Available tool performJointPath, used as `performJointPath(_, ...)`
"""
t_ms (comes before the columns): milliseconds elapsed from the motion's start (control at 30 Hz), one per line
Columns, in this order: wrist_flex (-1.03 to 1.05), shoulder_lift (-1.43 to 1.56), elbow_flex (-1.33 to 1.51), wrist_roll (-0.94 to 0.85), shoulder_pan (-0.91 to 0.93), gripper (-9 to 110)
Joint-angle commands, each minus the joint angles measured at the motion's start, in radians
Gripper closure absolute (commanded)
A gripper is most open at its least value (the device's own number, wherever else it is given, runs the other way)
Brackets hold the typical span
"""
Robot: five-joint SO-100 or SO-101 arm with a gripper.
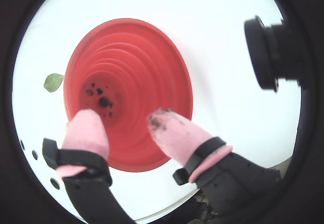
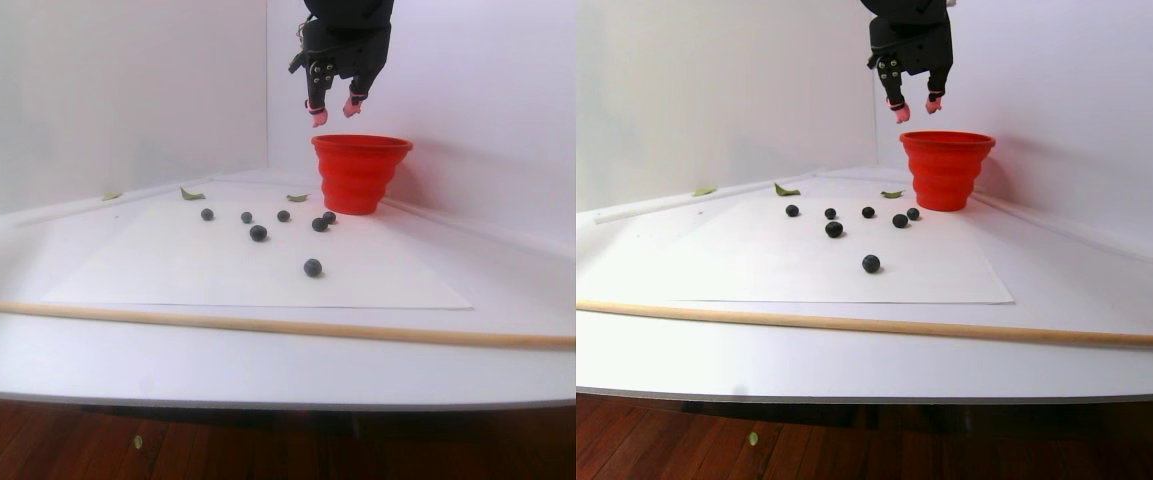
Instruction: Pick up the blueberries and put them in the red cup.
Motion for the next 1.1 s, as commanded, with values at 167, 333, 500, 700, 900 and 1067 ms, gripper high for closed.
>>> performJointPath(167,-0.015,0.107,-0.058,0.008,0.017,82)
performJointPath(333,-0.002,0.158,-0.031,0.011,0.008,82)
performJointPath(500,0.041,0.227,0.012,0.018,-0.008,82)
performJointPath(700,0.084,0.273,0.054,0.034,-0.018,82)
performJointPath(900,0.123,0.328,0.118,0.049,-0.029,82)
performJointPath(1067,0.164,0.347,0.147,0.066,-0.032,82)
